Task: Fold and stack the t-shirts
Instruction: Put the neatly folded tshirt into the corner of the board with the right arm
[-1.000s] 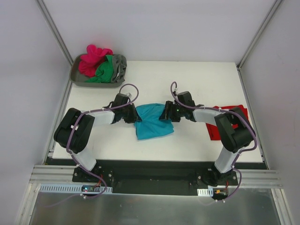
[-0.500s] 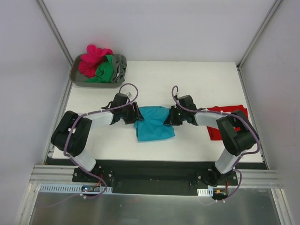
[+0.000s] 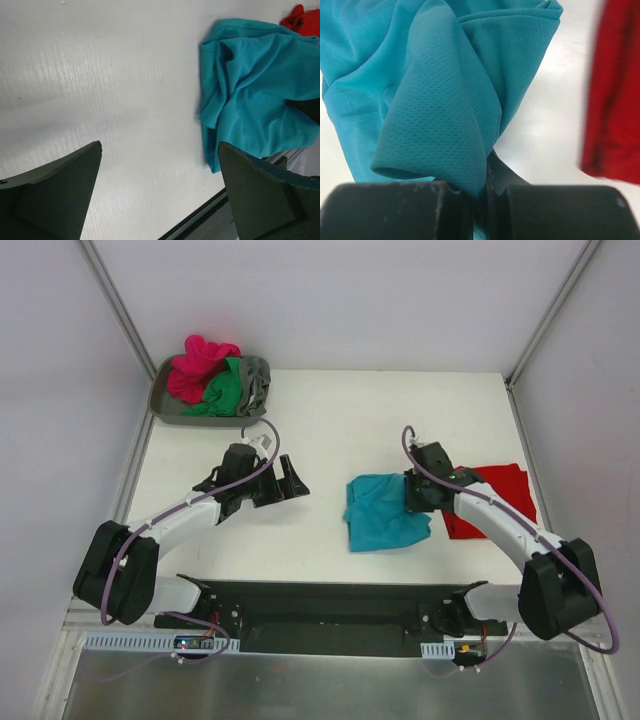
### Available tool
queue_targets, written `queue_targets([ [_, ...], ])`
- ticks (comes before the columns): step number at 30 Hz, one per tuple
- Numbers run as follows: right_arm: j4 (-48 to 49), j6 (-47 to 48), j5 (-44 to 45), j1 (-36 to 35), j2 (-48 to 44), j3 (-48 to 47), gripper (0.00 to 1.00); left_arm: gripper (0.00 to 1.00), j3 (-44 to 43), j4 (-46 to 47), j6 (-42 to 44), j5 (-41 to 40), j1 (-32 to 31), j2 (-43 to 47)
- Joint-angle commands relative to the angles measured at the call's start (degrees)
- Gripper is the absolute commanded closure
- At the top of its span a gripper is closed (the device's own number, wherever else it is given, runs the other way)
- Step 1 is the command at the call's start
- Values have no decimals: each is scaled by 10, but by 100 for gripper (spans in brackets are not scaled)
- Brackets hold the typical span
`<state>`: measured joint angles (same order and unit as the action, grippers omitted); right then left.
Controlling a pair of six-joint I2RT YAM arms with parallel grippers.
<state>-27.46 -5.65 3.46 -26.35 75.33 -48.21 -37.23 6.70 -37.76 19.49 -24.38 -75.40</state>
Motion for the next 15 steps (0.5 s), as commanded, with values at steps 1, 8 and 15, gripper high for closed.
queue_targets([
  [1,-143,91,140,40,-65,-43,100,1,-8,-2,13,4,-2,-3],
  [8,-167,218,147,99,-116,-93,100,1,-34,-3,25,6,-1,-24],
  [15,-236,251,137,125,-113,-160,100,1,-59,-39,40,-17,0,-34],
])
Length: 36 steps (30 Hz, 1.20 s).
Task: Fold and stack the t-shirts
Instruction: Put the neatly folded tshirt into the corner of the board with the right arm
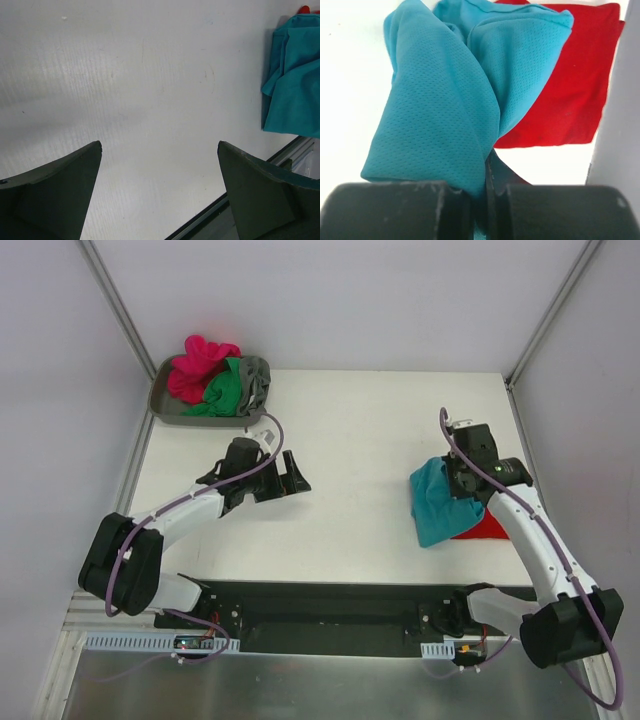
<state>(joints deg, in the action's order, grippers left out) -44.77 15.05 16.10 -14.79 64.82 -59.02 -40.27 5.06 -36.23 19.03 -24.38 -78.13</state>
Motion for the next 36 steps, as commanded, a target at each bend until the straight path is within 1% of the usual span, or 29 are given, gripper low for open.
queue_targets([
  [1,-72,46,15,11,-7,-61,100,1,-29,-22,27,-14,0,-7],
  [5,-117,57,34,23,2,-108,100,1,-27,-24,30,-14,0,-8],
  [11,-159,69,28,45,20,-166,100,1,-26,-27,33,-15,4,-5],
  [14,-163,79,2,59,24,-176,99,1,-24,-27,34,-17,5,-4],
  [19,-168,95,-12,91,43,-179,100,1,-23,-28,33,-17,6,-7],
  [22,-139,103,-32,112,59,-167,100,1,-23,-29,34,-17,7,-10],
  [28,-81,112,-22,168,101,-164,99,1,-21,-30,35,-22,9,-11],
  [31,-53,119,-33,192,123,-164,99,1,-23,-32,35,-24,10,-14],
  [34,2,130,-58,219,143,-145,100,1,-24,-33,36,-24,12,-16],
  [36,13,125,-91,244,167,-150,99,1,-23,-33,37,-24,13,-16],
])
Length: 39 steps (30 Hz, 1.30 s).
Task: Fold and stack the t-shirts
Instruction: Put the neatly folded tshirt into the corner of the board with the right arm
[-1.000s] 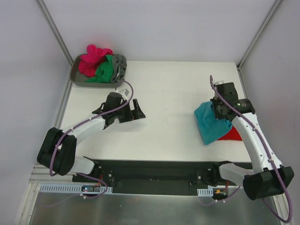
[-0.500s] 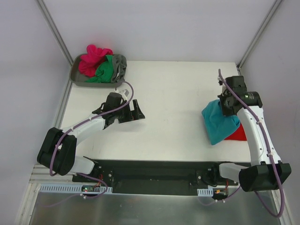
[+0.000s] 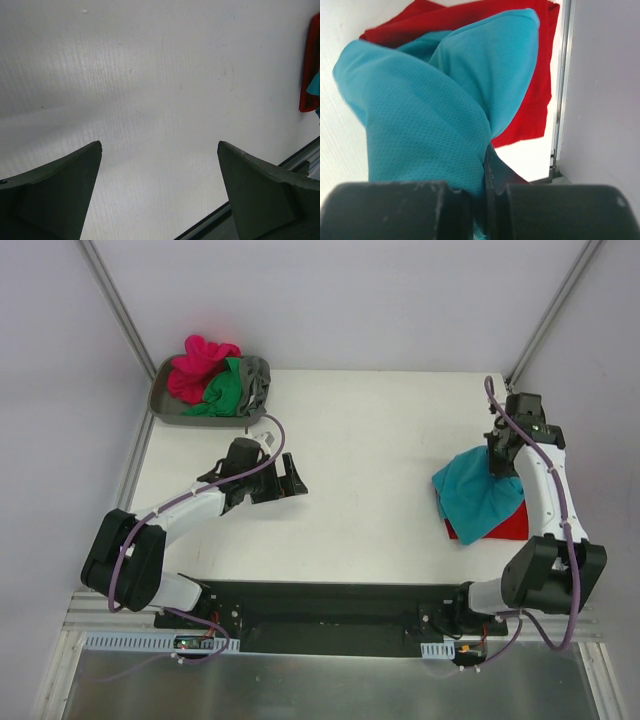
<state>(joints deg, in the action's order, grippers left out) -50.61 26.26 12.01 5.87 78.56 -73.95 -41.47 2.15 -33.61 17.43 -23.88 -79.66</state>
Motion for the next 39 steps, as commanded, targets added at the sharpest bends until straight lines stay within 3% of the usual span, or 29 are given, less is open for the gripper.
queue_targets([
  [1,71,8,-53,43,42,-7,100,1,-11,-4,11,-10,9,-1],
  [7,89,-32,-66,86,82,10,100,1,-10,-6,13,-15,10,-4],
  [22,101,-141,-192,199,164,25,98,1,-19,-7,11,-4,12,-16],
  [23,100,-150,-180,201,167,25,91,1,-19,-7,12,-2,12,-17],
  [26,100,-153,-163,202,164,24,46,1,-19,-7,11,-1,12,-17],
  [27,100,-151,-162,202,159,21,39,1,-18,-7,12,-1,12,-16],
  [31,72,-154,-124,198,123,5,25,1,-20,-7,10,7,12,-15],
  [34,60,-162,-36,185,76,8,4,1,-19,-7,8,13,12,-11],
  [39,25,-196,76,165,4,-2,4,1,-14,-7,7,13,12,0],
])
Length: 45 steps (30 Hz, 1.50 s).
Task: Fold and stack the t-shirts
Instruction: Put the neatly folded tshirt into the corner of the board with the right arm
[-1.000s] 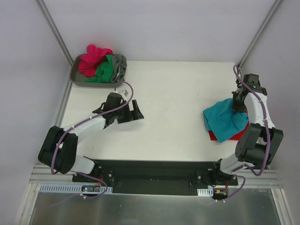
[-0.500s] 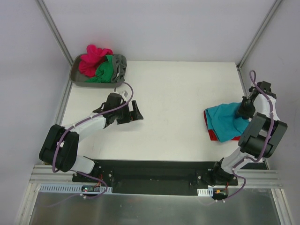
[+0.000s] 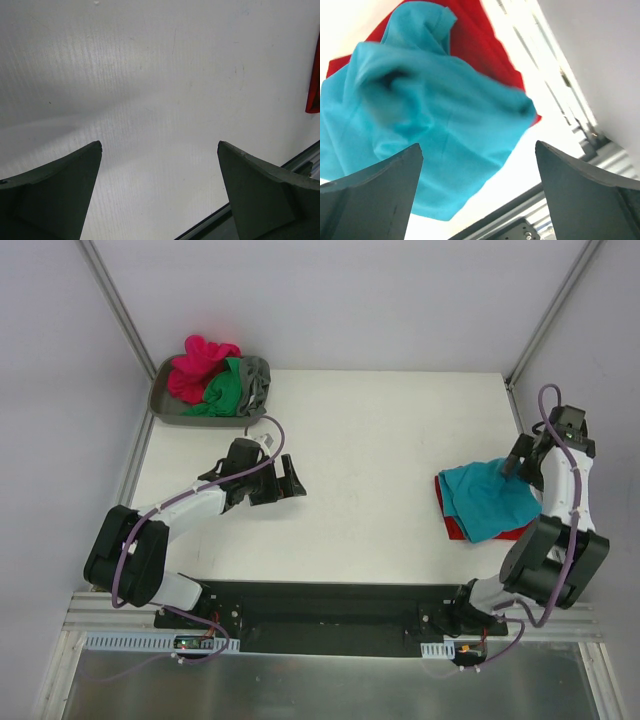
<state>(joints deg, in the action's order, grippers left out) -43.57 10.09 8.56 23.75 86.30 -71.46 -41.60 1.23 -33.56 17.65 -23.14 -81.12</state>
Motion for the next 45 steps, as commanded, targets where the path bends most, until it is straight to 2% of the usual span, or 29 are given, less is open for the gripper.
queue_targets([
  [1,-51,-38,110,-18,-88,-28,4,1,-10,2,6,10,5,17],
  [4,-45,-51,87,-27,-124,-11,4,1,-10,2,5,12,5,20],
  [8,47,-38,-68,-27,-141,54,4,1,-10,2,3,14,5,19],
  [10,93,-31,-159,-27,-116,67,4,1,-11,2,3,18,5,17],
  [12,150,-26,-206,-27,-77,69,4,1,-10,2,1,22,5,17],
  [16,183,-24,-207,-25,35,22,4,1,-8,2,-1,20,5,18],
  [20,213,-26,-169,-21,114,0,4,1,-7,2,-2,17,4,19],
  [28,227,-36,-202,-18,171,-10,4,1,-9,2,2,7,4,18],
  [33,222,-42,-199,-18,106,4,4,1,-9,-3,3,9,5,27],
  [40,133,-59,-169,-19,-49,7,4,1,3,-25,1,-15,4,89],
  [42,138,-75,-192,-19,-120,44,4,1,6,-46,1,-40,4,114],
  [45,147,-96,-270,-42,-205,105,4,1,7,-81,-5,-90,5,162],
])
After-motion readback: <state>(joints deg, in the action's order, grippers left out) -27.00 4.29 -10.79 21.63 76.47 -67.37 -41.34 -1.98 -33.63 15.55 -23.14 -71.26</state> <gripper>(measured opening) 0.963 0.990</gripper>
